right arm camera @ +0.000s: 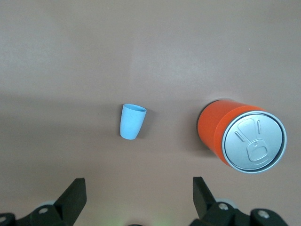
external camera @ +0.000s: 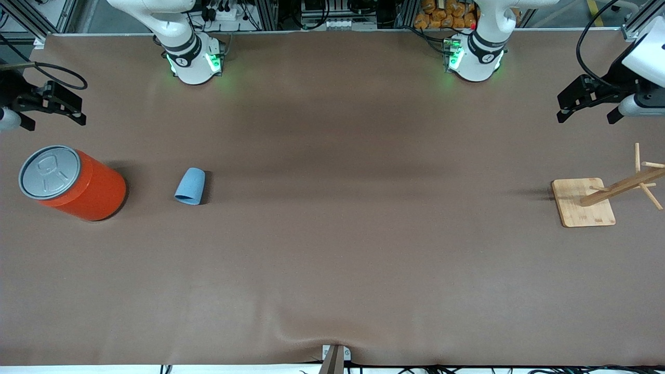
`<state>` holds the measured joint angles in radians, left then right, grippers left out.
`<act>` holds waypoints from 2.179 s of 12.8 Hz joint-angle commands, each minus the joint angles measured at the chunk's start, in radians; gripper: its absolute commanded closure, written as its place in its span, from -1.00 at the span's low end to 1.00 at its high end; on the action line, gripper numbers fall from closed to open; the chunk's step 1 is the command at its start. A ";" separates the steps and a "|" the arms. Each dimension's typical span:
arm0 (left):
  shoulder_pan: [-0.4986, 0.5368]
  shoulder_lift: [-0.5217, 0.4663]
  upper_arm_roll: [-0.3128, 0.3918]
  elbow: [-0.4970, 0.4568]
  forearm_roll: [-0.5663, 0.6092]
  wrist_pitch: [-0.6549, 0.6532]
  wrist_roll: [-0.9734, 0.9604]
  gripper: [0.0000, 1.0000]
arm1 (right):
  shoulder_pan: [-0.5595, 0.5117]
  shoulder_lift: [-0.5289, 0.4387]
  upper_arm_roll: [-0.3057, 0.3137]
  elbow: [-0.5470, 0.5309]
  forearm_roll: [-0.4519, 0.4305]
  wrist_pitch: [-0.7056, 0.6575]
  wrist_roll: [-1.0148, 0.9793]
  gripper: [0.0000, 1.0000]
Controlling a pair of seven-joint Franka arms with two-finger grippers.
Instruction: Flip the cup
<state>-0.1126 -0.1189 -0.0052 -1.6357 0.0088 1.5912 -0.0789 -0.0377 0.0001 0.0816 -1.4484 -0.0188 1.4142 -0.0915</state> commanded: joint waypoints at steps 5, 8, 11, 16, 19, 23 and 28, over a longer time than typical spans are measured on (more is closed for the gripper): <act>0.005 0.048 -0.004 0.089 0.008 -0.066 -0.005 -1.00 | 0.019 0.011 -0.020 0.031 -0.003 -0.021 -0.007 -1.00; 0.007 0.048 -0.004 0.093 0.008 -0.076 -0.005 -1.00 | 0.022 0.020 -0.020 0.028 0.002 -0.020 -0.005 -1.00; -0.001 0.050 -0.012 0.093 0.007 -0.080 -0.015 -1.00 | 0.022 0.024 -0.019 0.028 0.002 -0.023 -0.004 -1.00; -0.005 0.048 -0.012 0.091 0.003 -0.080 -0.019 -1.00 | 0.025 0.150 -0.016 0.029 0.000 -0.018 -0.008 -1.00; 0.001 0.048 -0.012 0.093 -0.010 -0.079 -0.015 -1.00 | 0.013 0.201 -0.016 -0.007 0.002 -0.047 0.001 -1.00; -0.001 0.048 -0.012 0.094 -0.010 -0.079 -0.018 -1.00 | 0.015 0.210 -0.017 -0.219 0.091 0.079 0.112 -1.00; -0.010 0.050 -0.015 0.092 -0.010 -0.077 -0.019 -1.00 | 0.065 0.178 -0.014 -0.397 0.094 0.196 0.213 -1.00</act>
<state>-0.1179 -0.0780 -0.0148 -1.5687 0.0076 1.5322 -0.0813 0.0138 0.2381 0.0696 -1.7483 0.0613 1.5569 0.0948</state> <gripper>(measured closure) 0.000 0.000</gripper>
